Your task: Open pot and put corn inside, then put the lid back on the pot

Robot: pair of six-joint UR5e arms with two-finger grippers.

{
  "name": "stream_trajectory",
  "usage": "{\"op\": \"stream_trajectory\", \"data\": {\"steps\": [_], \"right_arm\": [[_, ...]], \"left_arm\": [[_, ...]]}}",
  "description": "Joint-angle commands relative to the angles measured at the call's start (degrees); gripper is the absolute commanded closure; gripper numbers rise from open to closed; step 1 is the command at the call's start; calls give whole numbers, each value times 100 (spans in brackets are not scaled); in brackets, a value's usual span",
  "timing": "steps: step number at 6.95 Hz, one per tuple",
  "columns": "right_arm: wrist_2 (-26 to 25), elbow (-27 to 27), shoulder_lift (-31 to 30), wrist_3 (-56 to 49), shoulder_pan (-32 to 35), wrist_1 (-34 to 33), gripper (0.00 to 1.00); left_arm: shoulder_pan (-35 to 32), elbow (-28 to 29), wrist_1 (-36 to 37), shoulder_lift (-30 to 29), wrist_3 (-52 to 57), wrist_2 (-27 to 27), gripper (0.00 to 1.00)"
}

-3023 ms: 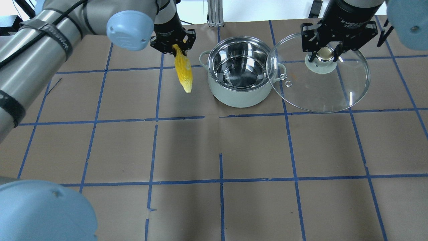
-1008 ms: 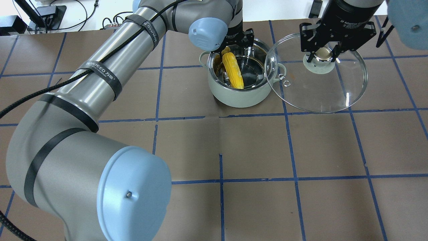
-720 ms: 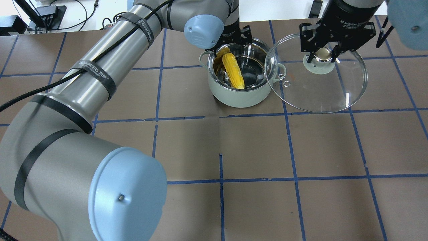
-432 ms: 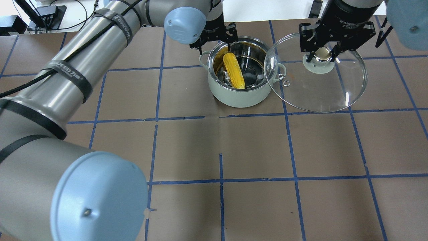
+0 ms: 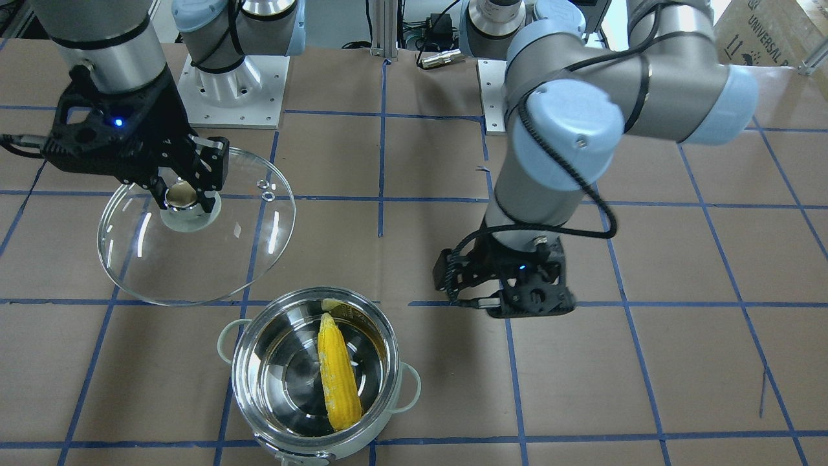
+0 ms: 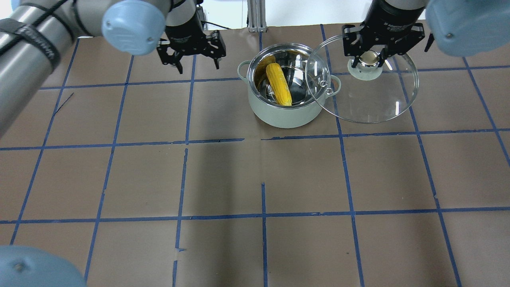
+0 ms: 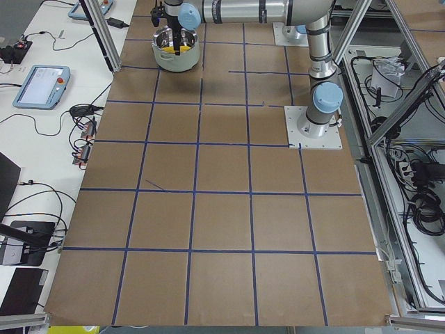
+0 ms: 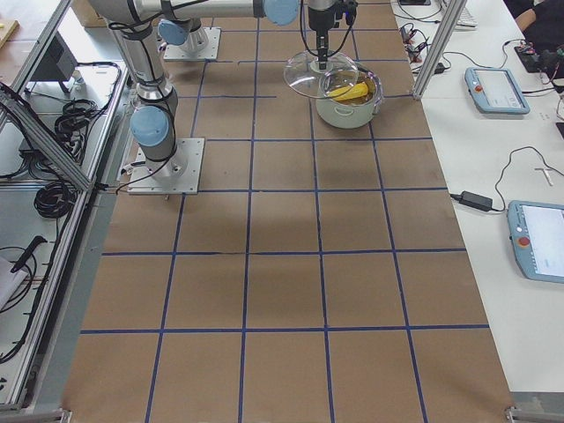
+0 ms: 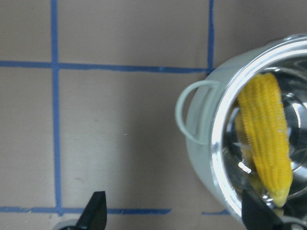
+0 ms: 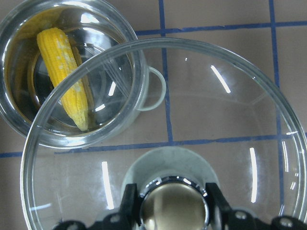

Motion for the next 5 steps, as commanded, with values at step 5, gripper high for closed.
{"op": "stream_trajectory", "data": {"steps": [5], "right_arm": [[-74, -832, 1641, 302, 607, -884, 72]], "left_arm": [[613, -17, -1261, 1422, 891, 393, 0]]}}
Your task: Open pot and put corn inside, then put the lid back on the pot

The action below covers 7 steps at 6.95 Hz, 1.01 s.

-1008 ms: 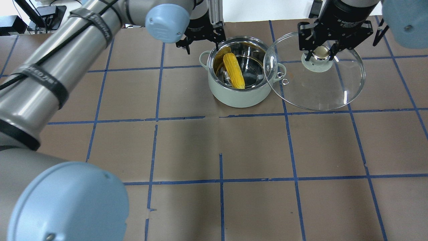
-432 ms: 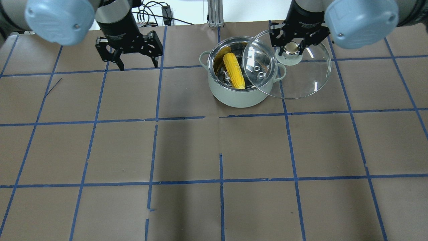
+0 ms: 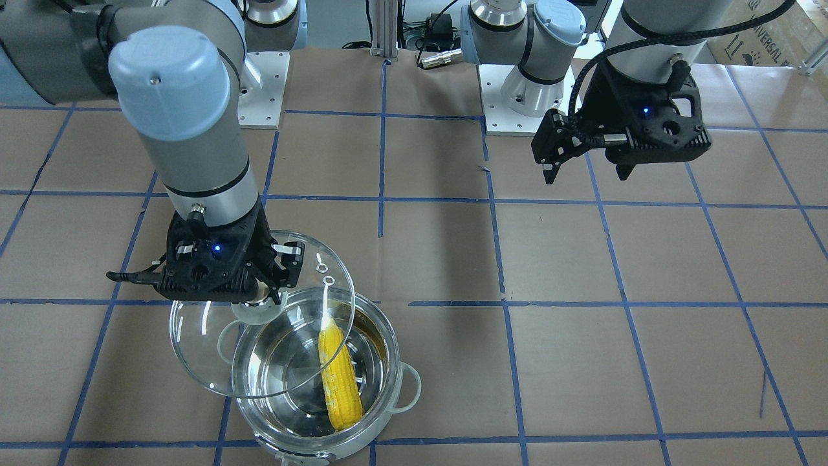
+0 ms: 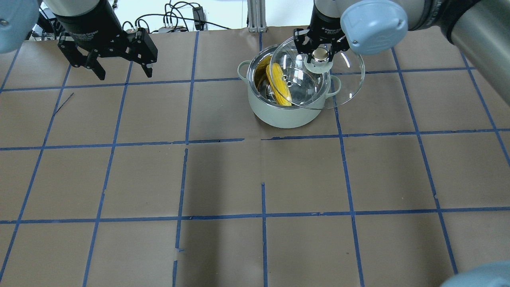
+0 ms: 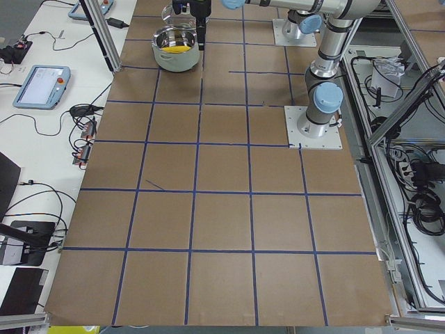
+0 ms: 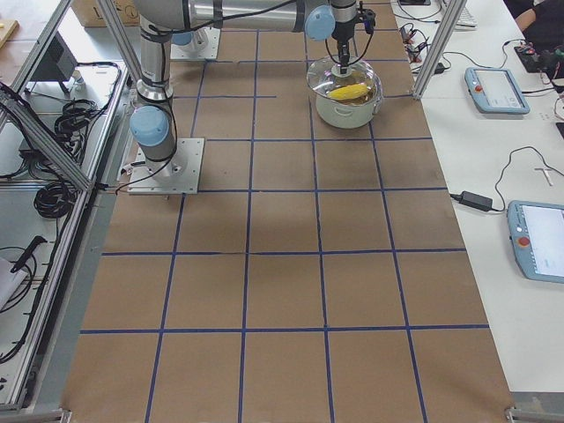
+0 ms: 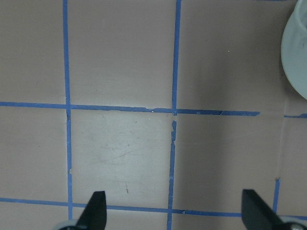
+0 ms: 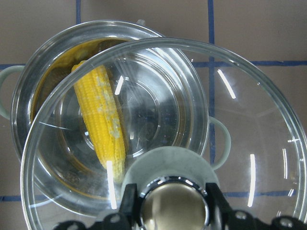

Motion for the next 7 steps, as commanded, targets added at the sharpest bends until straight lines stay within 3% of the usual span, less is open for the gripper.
{"op": "stream_trajectory", "data": {"steps": [1, 3, 7], "right_arm": [[-26, -200, 384, 5, 58, -201, 73], [-26, -209, 578, 58, 216, -500, 72], [-26, -200, 841, 304, 261, -782, 73]], "left_arm": [[126, -25, -90, -35, 562, -61, 0], [101, -228, 50, 61, 603, -360, 0], [22, -186, 16, 105, 24, -282, 0]]}}
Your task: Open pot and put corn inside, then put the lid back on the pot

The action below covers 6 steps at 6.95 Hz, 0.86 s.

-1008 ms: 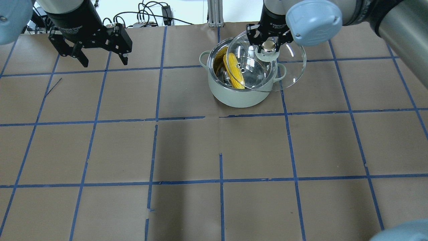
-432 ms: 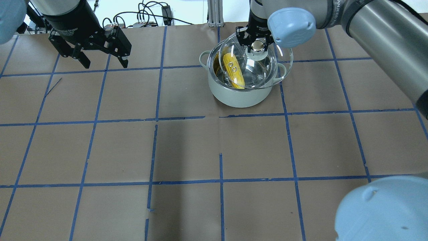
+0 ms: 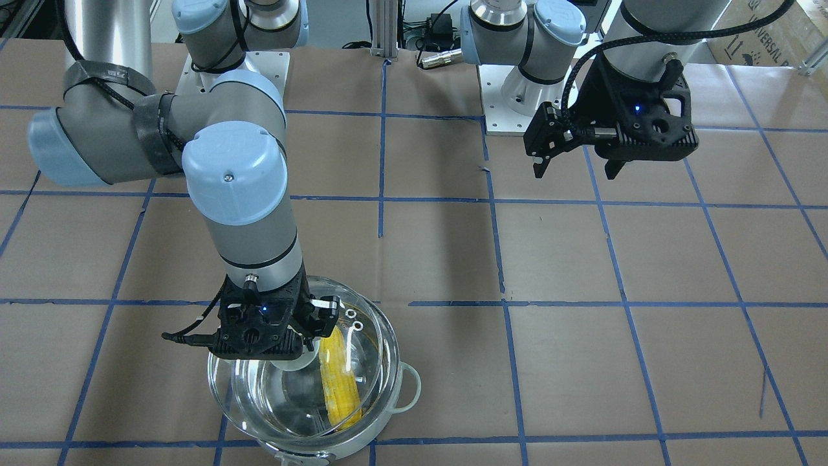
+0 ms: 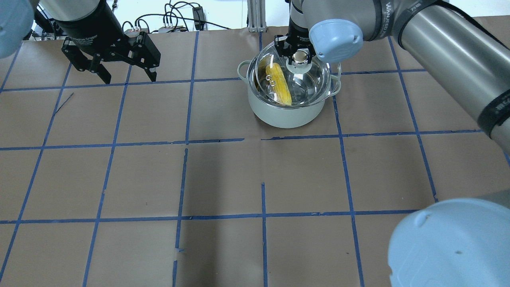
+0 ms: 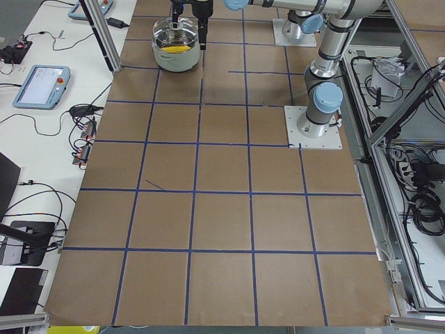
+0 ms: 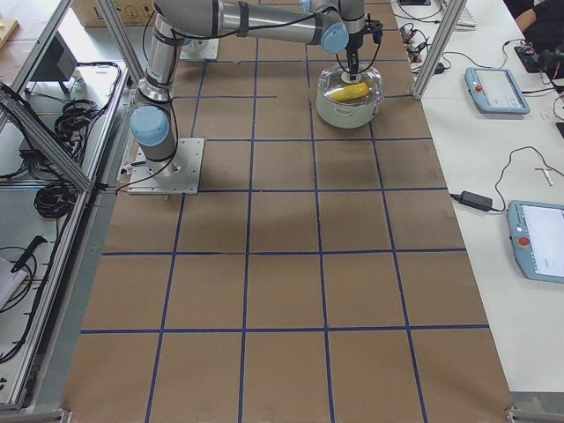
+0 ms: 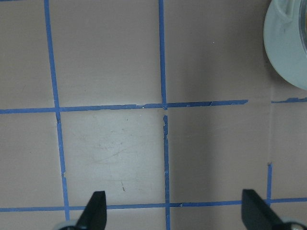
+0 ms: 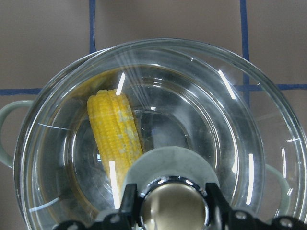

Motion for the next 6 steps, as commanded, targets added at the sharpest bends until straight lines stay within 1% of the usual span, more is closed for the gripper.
{"op": "stream_trajectory", "data": {"steps": [1, 3, 4, 6], "right_arm": [[-12, 4, 202, 16, 87, -237, 73], [-12, -5, 230, 24, 167, -318, 73], [-12, -5, 230, 24, 167, -318, 73], [-21, -14, 230, 24, 167, -318, 73]], "left_arm": [[-8, 9, -47, 19, -185, 32, 0], [-8, 9, -21, -16, -194, -55, 0], [0, 88, -3, -86, -194, -56, 0], [0, 62, -12, -69, -194, -38, 0]]}}
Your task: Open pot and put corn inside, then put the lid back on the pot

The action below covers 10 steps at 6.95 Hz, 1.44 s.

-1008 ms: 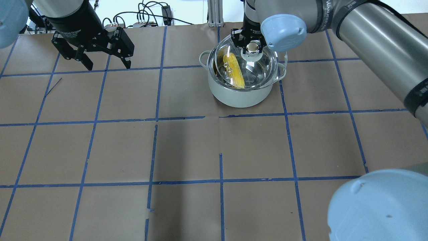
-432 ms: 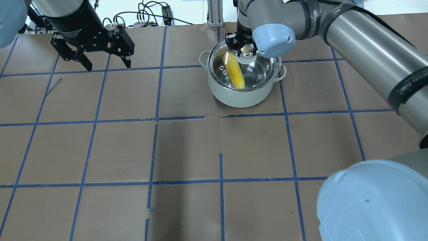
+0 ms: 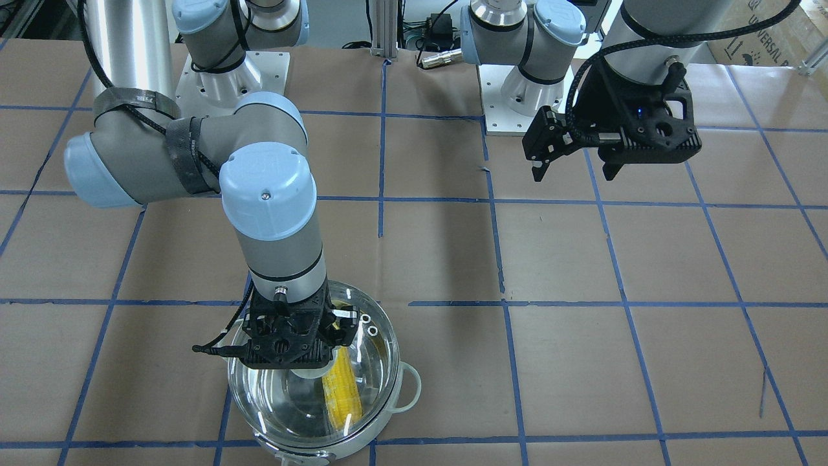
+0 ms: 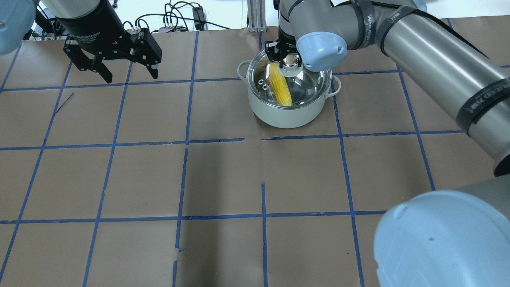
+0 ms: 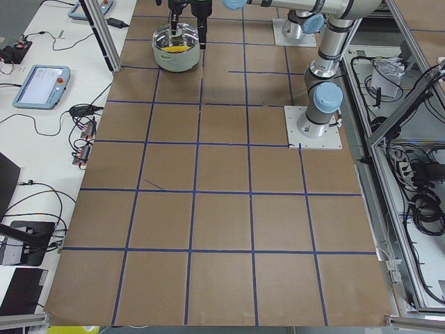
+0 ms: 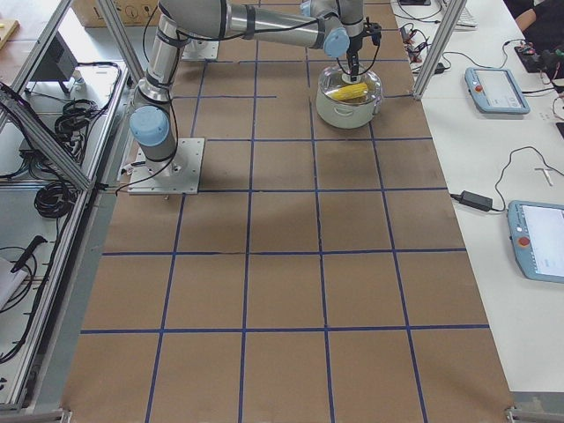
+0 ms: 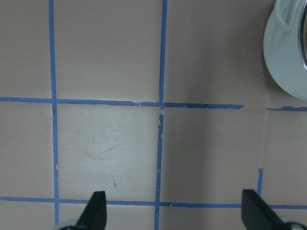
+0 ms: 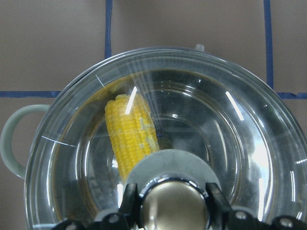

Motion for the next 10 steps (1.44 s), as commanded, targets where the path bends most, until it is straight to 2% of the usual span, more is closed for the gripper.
{"op": "stream_trajectory", "data": {"steps": [1, 2, 3, 4, 5, 7, 8, 10], "right_arm": [[5, -3, 2, 4, 2, -2, 73], [23, -3, 2, 4, 2, -2, 72], [23, -3, 10, -5, 2, -2, 59], [84, -12, 19, -5, 2, -2, 17], [93, -134, 37, -5, 2, 24, 3], [84, -677, 159, -13, -94, 243, 0], [76, -1037, 160, -13, -138, 592, 0], [41, -1766, 37, -110, -331, 1697, 0]], "left_arm": [[1, -7, 9, -4, 0, -2, 0], [1, -7, 9, -4, 0, -2, 0], [1, -15, 9, -4, 0, -2, 0], [1, -16, 9, -4, 0, -10, 0], [1, -7, 9, -4, 0, -10, 0], [1, -16, 9, -4, 0, -10, 0], [10, -16, 9, -4, 0, -10, 0], [1, -16, 9, -4, 0, -10, 0]]}}
